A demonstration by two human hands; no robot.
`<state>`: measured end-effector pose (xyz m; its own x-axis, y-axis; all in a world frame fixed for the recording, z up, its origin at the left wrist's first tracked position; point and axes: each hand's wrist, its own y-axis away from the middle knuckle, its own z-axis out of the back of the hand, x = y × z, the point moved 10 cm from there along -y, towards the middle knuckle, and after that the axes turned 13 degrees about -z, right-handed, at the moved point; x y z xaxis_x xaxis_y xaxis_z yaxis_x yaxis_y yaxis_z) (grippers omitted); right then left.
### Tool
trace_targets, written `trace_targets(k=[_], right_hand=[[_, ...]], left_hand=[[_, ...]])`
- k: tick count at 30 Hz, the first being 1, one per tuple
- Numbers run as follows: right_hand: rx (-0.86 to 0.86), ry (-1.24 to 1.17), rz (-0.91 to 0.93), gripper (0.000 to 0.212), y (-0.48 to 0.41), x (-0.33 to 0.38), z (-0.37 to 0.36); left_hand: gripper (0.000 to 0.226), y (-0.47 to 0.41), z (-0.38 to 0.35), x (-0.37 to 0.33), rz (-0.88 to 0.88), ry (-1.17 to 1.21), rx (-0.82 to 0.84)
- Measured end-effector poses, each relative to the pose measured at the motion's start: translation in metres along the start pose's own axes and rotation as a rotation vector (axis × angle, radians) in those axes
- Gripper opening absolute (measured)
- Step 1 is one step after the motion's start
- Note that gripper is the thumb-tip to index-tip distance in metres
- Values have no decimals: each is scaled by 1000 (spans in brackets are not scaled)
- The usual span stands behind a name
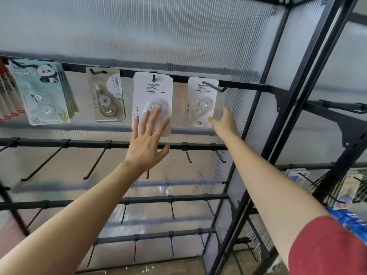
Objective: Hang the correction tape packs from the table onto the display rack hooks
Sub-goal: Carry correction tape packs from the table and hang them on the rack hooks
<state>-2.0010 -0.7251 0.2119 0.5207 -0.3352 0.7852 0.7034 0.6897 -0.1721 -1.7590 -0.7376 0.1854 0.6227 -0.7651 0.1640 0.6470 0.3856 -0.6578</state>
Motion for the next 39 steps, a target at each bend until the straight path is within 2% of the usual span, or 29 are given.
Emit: trace_targets(k=[9, 18, 30, 35, 39], right_hand=[[-14, 407, 89, 65, 103, -57, -34], [196, 744, 99, 66, 221, -127, -103], [431, 788, 196, 64, 336, -182, -149], [563, 821, 214, 64, 391, -198, -162], [669, 804, 286, 63, 444, -183, -187]], left_hand=[[75, 81, -14, -27, 36, 113, 212], [77, 206, -40, -41, 111, 178, 504], [79, 352, -20, -67, 402, 190, 708], [79, 418, 6, -89, 528, 205, 721], [81, 477, 41, -87, 652, 177, 713]])
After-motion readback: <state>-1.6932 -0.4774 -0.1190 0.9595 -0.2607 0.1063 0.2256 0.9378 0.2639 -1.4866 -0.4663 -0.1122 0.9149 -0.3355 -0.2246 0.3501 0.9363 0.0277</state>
